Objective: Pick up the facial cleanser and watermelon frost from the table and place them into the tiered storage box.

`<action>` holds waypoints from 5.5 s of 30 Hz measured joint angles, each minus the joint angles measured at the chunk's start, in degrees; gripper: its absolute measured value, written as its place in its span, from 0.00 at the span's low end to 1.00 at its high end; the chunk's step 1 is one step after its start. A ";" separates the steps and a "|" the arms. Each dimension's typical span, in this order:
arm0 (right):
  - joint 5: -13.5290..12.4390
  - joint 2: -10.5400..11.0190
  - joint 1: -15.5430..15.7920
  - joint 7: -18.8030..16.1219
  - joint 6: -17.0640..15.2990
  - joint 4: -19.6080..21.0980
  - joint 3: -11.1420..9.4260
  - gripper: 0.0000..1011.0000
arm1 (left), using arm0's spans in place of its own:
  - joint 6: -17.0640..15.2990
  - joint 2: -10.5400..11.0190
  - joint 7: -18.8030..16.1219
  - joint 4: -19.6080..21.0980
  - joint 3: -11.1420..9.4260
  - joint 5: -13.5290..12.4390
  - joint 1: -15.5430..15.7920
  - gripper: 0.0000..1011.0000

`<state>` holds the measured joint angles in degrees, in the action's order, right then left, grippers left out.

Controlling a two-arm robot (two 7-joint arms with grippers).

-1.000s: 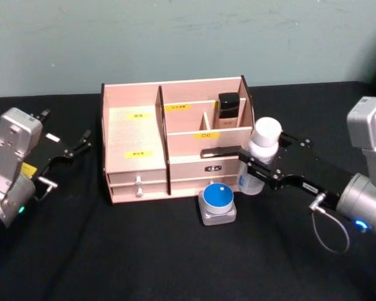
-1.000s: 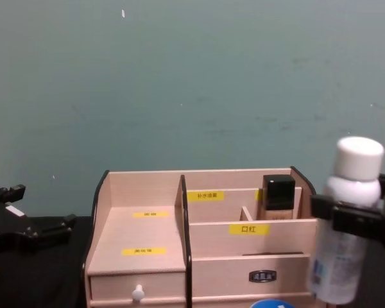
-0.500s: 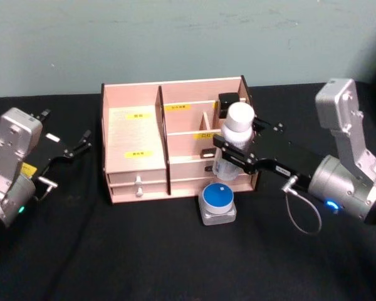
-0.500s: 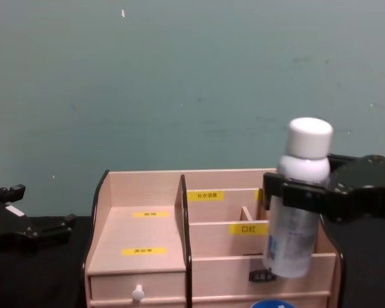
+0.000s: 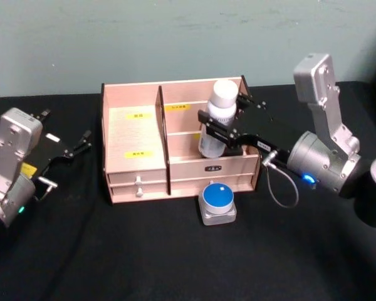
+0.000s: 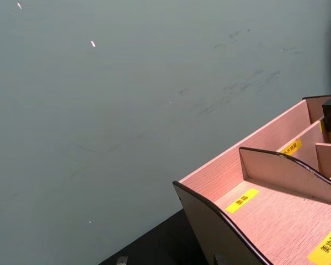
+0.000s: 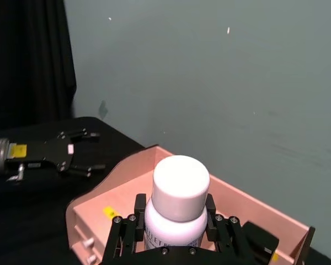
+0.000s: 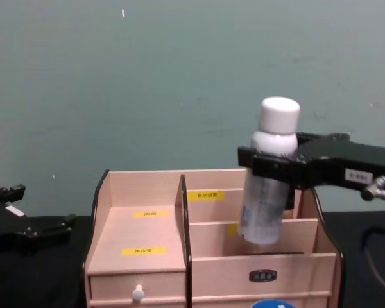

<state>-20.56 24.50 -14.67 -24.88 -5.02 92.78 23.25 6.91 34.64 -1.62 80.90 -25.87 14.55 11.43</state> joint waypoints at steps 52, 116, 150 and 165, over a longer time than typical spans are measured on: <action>4.28 -10.38 -14.62 -1.03 4.66 -21.67 3.48 0.60 | 0.00 0.00 0.00 0.00 0.00 0.00 0.00 1.00; 5.22 -12.16 -16.76 -2.78 5.13 -30.19 4.03 0.97 | 0.00 0.00 0.00 0.00 0.00 0.00 0.00 1.00; 3.89 -0.04 -1.40 1.35 -6.95 3.38 1.16 0.99 | 0.00 0.00 0.00 0.00 0.00 0.00 0.00 1.00; 9.90 3.15 9.55 9.12 -15.28 14.63 0.88 0.99 | 0.00 0.00 0.00 0.00 0.00 0.00 0.00 1.00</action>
<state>-10.66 27.65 -5.12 -15.76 -20.30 107.41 24.13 6.91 34.65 -1.62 80.90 -25.87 14.55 11.43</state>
